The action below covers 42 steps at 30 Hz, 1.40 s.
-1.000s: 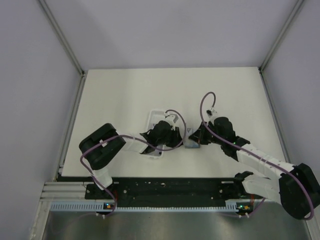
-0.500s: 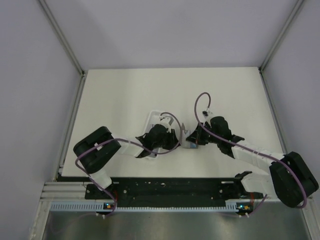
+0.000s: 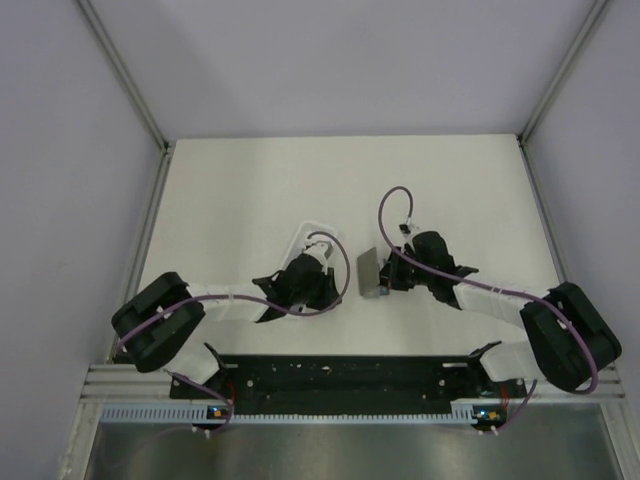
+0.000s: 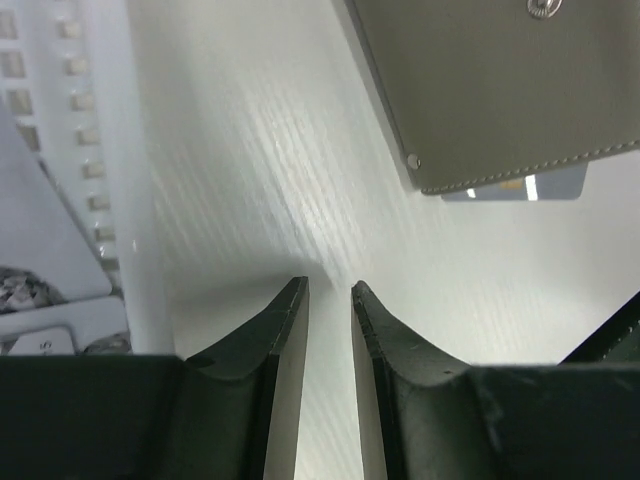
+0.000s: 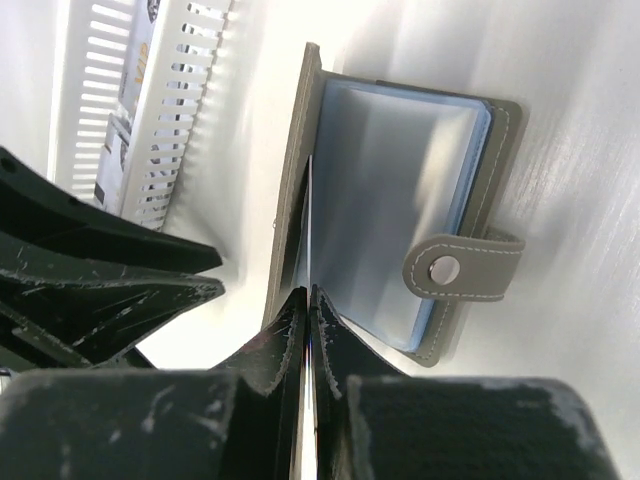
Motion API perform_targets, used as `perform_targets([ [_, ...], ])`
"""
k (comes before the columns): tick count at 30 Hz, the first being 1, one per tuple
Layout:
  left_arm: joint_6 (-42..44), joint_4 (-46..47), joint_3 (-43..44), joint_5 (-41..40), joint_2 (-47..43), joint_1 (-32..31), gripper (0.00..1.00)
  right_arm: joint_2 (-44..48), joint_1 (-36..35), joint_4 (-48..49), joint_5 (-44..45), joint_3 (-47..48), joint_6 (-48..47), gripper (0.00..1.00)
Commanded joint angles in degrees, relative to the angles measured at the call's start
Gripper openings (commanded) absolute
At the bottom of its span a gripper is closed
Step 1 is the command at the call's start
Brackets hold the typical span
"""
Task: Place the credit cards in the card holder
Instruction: Open the card holder at the center of the board.
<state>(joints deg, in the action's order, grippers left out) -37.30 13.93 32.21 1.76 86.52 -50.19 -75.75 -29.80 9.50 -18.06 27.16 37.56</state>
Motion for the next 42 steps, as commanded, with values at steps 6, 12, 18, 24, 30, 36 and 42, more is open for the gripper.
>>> perform_targets([
  [6, 5.3, -6.19, 2.68, 3.07, -12.6, -0.69, 0.28, -1.16, 0.45, 2.89, -0.04, 2.81, -1.18, 0.0],
  [12, 6.97, -8.75, 6.2, 1.58, -14.71, -0.69, 0.28, 2.26, 0.45, 2.37, -0.31, 3.08, -0.65, 0.0],
  [18, 7.77, -9.8, 8.4, 1.14, -13.57, -0.69, 0.28, 7.09, 0.45, -2.81, 1.71, 4.31, -1.88, 0.0],
  [24, 7.77, -9.45, 9.28, 0.88, -12.52, -0.69, 0.27, 8.42, 0.45, -3.26, 0.05, 4.57, -1.53, 0.0],
  [30, 6.98, -10.24, 9.45, -3.15, -10.77, -0.69, 0.27, 7.81, 0.27, -0.98, -2.85, 4.4, 0.23, 0.0],
  [36, 6.01, -10.95, 9.11, -4.22, -9.26, -0.69, 0.19, 6.75, -0.34, 0.96, -4.61, 4.48, 1.29, 0.0],
  [42, 6.1, -10.94, 8.31, -5.54, -9.79, -0.69, 0.08, 4.56, -1.92, 2.19, -4.44, 5.54, 1.9, 0.0],
])
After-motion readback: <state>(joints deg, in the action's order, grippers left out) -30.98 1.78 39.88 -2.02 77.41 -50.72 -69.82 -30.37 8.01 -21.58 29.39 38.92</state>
